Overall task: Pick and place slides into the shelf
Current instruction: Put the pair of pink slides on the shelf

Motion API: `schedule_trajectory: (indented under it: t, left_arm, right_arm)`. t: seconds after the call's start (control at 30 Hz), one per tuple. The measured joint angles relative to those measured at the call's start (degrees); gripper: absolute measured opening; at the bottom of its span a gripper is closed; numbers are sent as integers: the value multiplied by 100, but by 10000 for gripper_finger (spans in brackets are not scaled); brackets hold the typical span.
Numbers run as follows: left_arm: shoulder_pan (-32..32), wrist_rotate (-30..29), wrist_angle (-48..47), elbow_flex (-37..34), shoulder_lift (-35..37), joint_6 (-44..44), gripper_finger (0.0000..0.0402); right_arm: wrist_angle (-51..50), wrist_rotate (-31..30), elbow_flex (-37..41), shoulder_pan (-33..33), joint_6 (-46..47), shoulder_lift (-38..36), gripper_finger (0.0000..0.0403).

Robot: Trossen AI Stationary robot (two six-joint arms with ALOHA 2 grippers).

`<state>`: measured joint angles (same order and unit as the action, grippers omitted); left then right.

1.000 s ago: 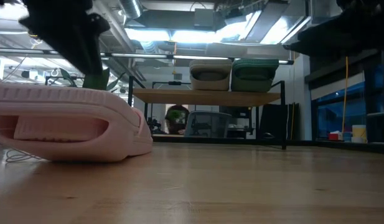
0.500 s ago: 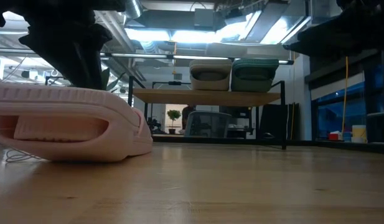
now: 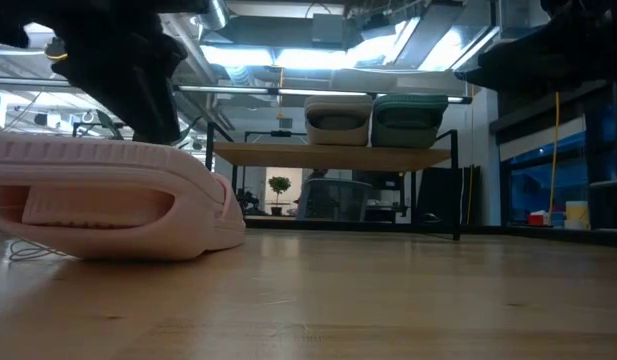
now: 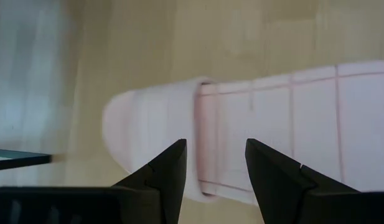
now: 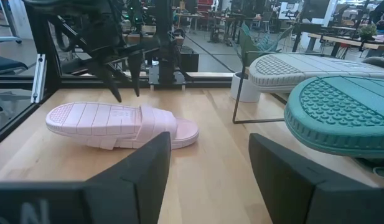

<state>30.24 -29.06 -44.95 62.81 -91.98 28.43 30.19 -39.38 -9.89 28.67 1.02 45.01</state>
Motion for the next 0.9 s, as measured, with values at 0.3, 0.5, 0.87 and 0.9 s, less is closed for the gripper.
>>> schedule_trajectory:
  t: [0.3,0.5,0.87,0.9]
  left_arm:
    - [0,-87,124,-2,2,-337,157]
    - [0,11,212,-2,2,-350,157]
    - [-36,21,212,-2,4,-304,214]
    - [-37,8,214,-2,4,-310,227]
  right_arm:
    - [-9,0,0,0,7,0,218]
    - [-10,2,0,2,15,2,218]
    - [-10,48,0,2,17,2,218]
    - [-10,56,0,2,18,2,218]
